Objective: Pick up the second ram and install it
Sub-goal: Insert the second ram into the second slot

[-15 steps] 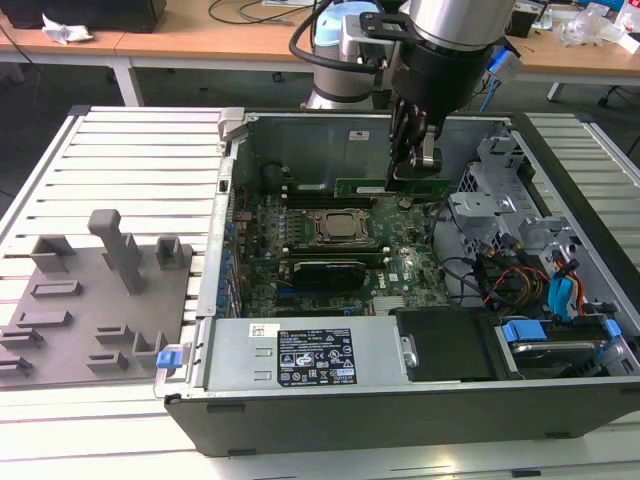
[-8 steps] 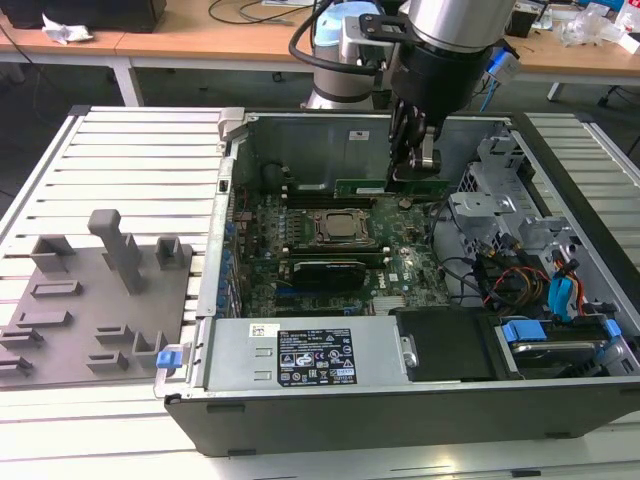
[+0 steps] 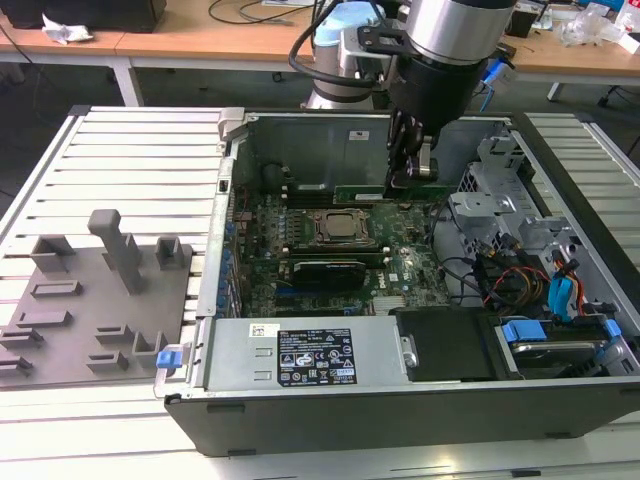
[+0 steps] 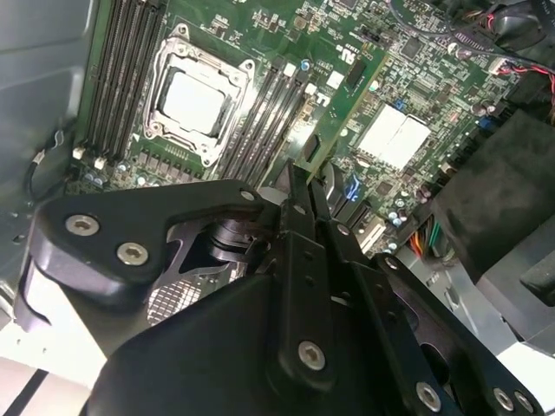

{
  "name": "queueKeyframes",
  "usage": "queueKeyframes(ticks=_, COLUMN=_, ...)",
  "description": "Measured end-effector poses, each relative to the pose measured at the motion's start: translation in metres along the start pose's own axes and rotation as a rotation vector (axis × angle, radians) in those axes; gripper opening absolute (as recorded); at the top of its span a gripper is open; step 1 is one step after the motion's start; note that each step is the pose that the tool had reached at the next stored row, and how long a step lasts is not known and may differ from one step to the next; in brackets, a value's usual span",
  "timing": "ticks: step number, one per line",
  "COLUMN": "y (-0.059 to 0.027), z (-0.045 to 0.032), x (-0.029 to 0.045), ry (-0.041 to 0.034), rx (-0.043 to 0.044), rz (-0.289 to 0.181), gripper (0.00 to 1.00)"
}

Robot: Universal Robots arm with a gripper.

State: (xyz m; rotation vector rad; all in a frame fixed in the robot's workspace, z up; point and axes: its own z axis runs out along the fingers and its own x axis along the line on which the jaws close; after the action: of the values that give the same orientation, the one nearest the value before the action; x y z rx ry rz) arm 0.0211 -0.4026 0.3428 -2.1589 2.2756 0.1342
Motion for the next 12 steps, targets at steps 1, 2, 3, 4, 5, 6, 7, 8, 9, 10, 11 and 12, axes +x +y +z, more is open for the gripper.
queueKeyframes(ticks=1, y=-0.0001, z=0.0013, x=0.0001, ry=0.0001, rx=0.0, rz=0.0, gripper=0.13)
queueKeyframes(ticks=2, y=-0.0001, z=0.0024, x=0.0001, ry=0.0001, rx=0.0, rz=0.0, gripper=0.13)
queueKeyframes(ticks=3, y=-0.0002, z=0.0035, x=0.0002, ry=0.0001, rx=0.0, rz=0.0, gripper=0.13)
queueKeyframes(ticks=4, y=-0.0003, z=0.0048, x=0.0003, ry=0.0001, rx=0.0, rz=0.0, gripper=0.13)
queueKeyframes(ticks=5, y=-0.0004, z=0.0058, x=0.0003, ry=0.0001, rx=-0.0001, rz=0.0, gripper=0.13)
queueKeyframes(ticks=6, y=-0.0004, z=0.0072, x=0.0004, ry=0.0, rx=0.0, rz=0.0, gripper=0.13)
queueKeyframes(ticks=7, y=-0.0005, z=0.0085, x=0.0005, ry=0.0001, rx=0.0, rz=0.0, gripper=0.13)
queueKeyframes(ticks=8, y=-0.0006, z=0.0095, x=0.0006, ry=0.0, rx=0.0, rz=0.0, gripper=0.13)
queueKeyframes(ticks=9, y=-0.0007, z=0.0114, x=0.0007, ry=0.0001, rx=0.0, rz=0.0, gripper=0.13)
queueKeyframes(ticks=10, y=-0.0008, z=0.0133, x=0.0008, ry=0.0001, rx=0.0, rz=0.0, gripper=0.13)
queueKeyframes(ticks=11, y=-0.0008, z=0.0139, x=0.0008, ry=0.0001, rx=0.0, rz=0.0, gripper=0.13)
queueKeyframes(ticks=12, y=-0.0009, z=0.0146, x=0.0009, ry=0.0001, rx=0.0, rz=0.0, gripper=0.13)
